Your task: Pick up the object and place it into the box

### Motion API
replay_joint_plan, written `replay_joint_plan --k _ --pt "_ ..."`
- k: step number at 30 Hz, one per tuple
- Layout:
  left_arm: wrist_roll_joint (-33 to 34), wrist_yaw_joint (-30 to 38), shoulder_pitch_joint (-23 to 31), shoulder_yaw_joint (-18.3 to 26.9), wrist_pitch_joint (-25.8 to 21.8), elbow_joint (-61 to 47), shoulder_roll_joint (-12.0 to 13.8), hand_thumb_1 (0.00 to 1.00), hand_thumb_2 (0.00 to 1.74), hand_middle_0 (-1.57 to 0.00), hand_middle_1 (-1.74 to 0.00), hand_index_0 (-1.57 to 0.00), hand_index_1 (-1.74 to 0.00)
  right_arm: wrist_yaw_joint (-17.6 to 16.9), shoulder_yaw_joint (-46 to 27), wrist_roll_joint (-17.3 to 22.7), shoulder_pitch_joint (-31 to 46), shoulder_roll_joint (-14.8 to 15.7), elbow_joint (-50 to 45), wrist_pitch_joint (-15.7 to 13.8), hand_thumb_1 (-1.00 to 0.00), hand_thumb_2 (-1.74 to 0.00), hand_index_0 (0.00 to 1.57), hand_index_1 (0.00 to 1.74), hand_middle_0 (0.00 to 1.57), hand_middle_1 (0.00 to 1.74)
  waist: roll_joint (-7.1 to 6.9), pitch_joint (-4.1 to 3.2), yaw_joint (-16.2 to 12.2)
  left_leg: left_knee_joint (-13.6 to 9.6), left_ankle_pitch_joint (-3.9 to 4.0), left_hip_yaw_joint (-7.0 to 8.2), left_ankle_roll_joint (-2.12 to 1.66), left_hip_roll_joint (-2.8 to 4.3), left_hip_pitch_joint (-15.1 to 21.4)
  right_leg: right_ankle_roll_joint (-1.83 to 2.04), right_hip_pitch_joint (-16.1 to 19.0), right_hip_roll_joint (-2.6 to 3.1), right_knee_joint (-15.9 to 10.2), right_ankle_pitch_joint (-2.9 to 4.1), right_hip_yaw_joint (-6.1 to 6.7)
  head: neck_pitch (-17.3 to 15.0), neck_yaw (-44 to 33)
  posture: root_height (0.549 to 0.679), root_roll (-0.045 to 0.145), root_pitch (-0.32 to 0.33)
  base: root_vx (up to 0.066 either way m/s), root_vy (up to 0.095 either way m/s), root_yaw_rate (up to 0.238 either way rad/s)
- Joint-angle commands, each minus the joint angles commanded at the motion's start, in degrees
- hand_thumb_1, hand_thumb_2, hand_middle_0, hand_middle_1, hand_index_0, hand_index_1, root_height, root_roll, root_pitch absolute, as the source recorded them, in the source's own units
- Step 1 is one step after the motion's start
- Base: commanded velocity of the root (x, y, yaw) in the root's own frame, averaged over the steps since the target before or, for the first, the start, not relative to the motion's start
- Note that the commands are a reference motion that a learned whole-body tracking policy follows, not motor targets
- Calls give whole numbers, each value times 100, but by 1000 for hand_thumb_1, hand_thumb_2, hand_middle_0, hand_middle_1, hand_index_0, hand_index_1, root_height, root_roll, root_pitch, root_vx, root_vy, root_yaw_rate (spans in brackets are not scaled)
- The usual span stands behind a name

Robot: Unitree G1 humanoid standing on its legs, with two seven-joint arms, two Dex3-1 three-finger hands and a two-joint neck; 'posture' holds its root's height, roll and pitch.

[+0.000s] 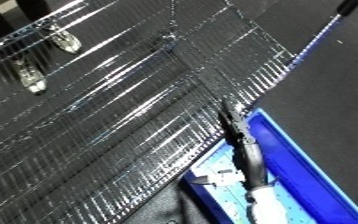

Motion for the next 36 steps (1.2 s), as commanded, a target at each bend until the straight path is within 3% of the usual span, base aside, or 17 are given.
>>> replay_joint_plan --k 8,12,17,27,36 --pt "35 -3 48 190 175 -13 85 1000 1740 -1570 -1740 -1570 -1740 299 311 -132 -156 246 -98 181 0 0 0 0 0 0 -236 0 317 173 -82 -170 37 -3 -101 -19 126 -4 213 -66 -171 -305 -490 656 75 -85 38 -35 186" --pt "69 -23 80 278 253 -19 125 1000 1740 -1570 -1740 -1570 -1740 329 387 -220 -171 330 -136 250 0 0 0 0 0 0 -346 -2 461 212 -133 -252 64 -31 -126 -9 178 10 278 -88 -254 -447 -878 655 68 -92 50 -34 187" --pt "136 6 109 351 320 -45 157 1000 1740 -1570 -1740 -1570 -1740 338 427 -221 -144 408 -147 272 0 0 0 0 0 0 -438 -16 615 247 -135 -337 92 -66 -156 20 201 32 347 -108 -348 -564 -1346 654 58 -97 47 -28 166" --pt "217 -5 243 432 435 -189 260 1000 1740 -1570 -1740 -1570 -1740 232 496 -165 29 548 -146 183 0 0 0 0 0 0 -531 0 792 352 -159 -444 142 -117 -234 78 154 16 523 -160 -447 -656 -1744 650 49 -101 32 -18 122" --pt "193 -117 331 463 500 -259 328 1000 1740 -1570 -1740 -1570 -1740 214 574 -65 66 547 -44 202 0 0 0 0 0 0 -550 -3 852 325 -148 -460 149 -101 -203 103 172 -19 540 -169 -500 -715 -1727 650 46 -104 19 -12 47"
